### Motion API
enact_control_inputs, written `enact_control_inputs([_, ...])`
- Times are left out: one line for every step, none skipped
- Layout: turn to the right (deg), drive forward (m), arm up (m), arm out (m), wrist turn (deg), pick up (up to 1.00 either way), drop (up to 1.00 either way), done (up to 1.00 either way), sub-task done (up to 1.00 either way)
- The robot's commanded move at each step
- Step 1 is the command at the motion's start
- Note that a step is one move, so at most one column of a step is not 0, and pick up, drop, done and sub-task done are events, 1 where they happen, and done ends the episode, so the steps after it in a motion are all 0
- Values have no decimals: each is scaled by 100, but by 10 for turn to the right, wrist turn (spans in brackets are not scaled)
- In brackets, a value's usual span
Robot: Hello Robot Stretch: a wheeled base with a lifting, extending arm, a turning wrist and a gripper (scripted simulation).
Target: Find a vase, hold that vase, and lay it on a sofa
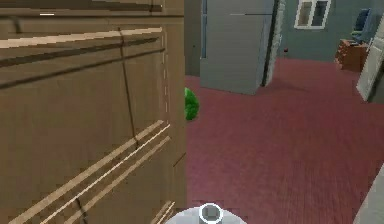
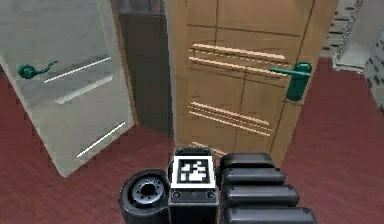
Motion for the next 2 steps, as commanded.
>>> enact_control_inputs([270,0,0,0,0,0,0,0,0])
enact_control_inputs([0,100,0,0,0,0,0,0,0])
